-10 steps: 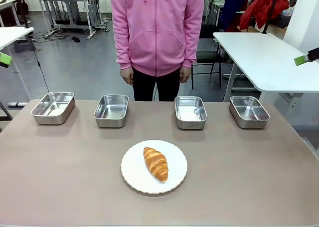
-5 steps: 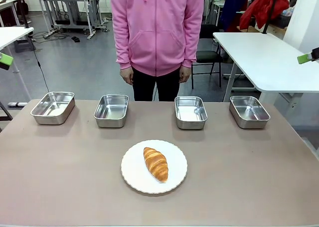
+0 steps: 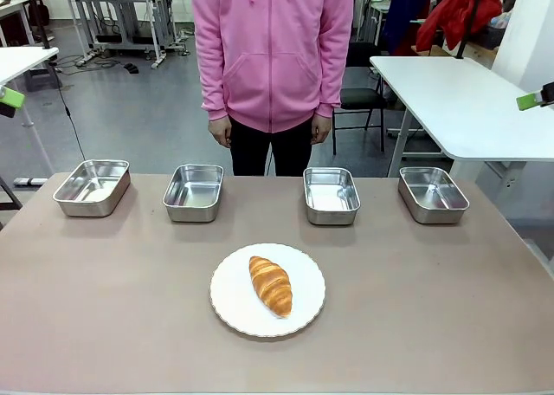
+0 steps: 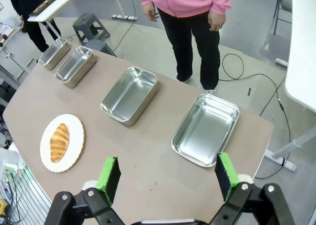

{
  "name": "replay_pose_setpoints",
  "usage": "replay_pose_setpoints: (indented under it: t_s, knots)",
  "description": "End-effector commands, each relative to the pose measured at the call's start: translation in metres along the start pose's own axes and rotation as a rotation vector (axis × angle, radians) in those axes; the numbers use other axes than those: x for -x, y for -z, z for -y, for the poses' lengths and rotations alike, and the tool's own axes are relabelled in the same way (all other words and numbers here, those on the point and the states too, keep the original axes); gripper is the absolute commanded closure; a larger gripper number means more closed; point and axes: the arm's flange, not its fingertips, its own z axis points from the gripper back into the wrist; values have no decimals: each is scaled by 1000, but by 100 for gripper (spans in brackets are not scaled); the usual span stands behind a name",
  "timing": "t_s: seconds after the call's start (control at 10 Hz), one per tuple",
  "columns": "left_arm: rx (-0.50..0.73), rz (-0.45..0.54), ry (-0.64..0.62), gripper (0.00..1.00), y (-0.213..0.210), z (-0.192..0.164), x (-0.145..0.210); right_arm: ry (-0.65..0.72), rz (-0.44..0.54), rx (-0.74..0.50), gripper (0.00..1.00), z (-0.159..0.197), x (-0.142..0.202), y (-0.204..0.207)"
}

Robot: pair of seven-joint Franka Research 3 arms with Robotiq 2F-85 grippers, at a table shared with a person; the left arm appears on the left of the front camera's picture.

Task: Place the bread in the container.
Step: Place the Butter Roll into the Airtight Container indicated by the human.

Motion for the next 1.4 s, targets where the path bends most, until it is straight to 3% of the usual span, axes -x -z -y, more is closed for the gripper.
replay_pose_setpoints:
  t_s: [0.0,1.3]
  knots:
    - [-34,-5,-29,0,7,6,1,-25,0,-30,0,8,-3,2]
    - [0,0,0,0,0,0,0,0,0,0,0,0,0,0]
